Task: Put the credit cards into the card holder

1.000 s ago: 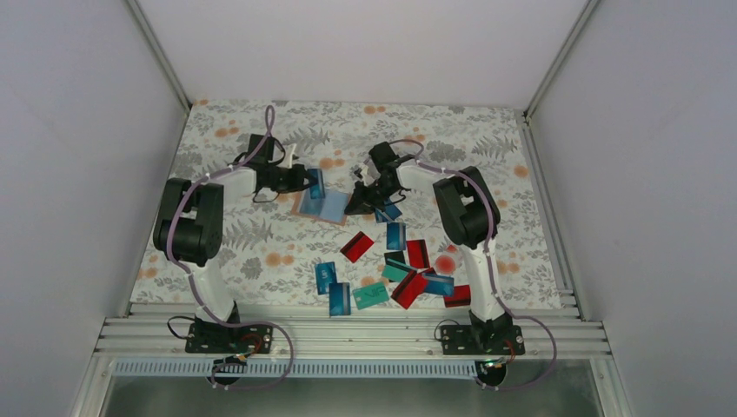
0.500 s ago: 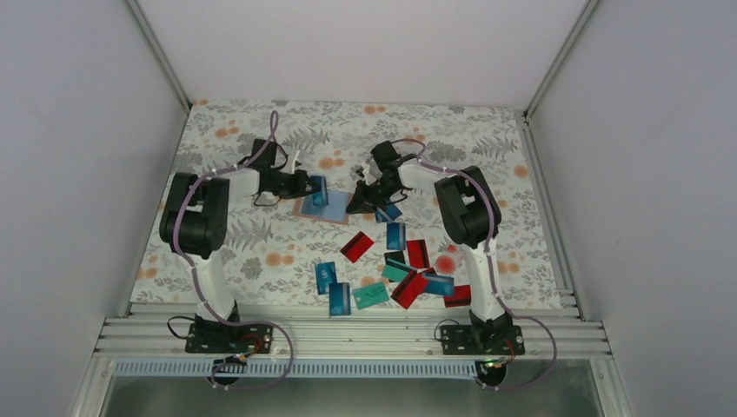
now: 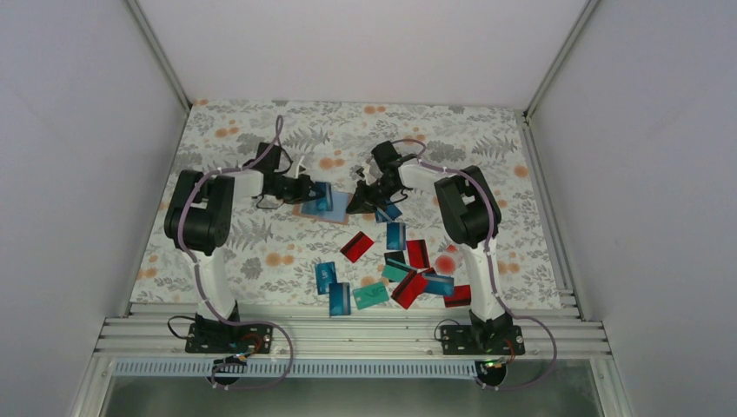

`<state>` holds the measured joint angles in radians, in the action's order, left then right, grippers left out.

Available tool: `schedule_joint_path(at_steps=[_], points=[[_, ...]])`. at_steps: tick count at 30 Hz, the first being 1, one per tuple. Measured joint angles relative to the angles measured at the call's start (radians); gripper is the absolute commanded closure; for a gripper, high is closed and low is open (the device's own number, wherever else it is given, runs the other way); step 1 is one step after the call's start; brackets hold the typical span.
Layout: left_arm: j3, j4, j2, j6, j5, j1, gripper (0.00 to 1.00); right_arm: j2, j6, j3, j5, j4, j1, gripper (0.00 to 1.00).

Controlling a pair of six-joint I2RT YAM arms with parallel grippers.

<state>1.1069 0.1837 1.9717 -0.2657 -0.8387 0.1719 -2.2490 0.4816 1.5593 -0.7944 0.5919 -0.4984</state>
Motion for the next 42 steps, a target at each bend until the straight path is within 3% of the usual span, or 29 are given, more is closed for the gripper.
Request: schedule_joint_path(at_steps=[8, 23, 42], points=[[0.016, 0.066, 0.026, 0.005, -0.017, 0.018, 0.98, -0.002, 0.003, 0.0, -0.006, -0.002, 0.002, 0.96], [0.166, 0.325, 0.103, 0.17, -0.042, 0.037, 0.98, -0.003, 0.003, -0.001, -0.013, -0.003, 0.003, 0.96], [0.215, 0.367, 0.151, 0.168, -0.08, 0.062, 0.98, -0.008, 0.003, 0.002, -0.024, 0.0, 0.005, 0.96]])
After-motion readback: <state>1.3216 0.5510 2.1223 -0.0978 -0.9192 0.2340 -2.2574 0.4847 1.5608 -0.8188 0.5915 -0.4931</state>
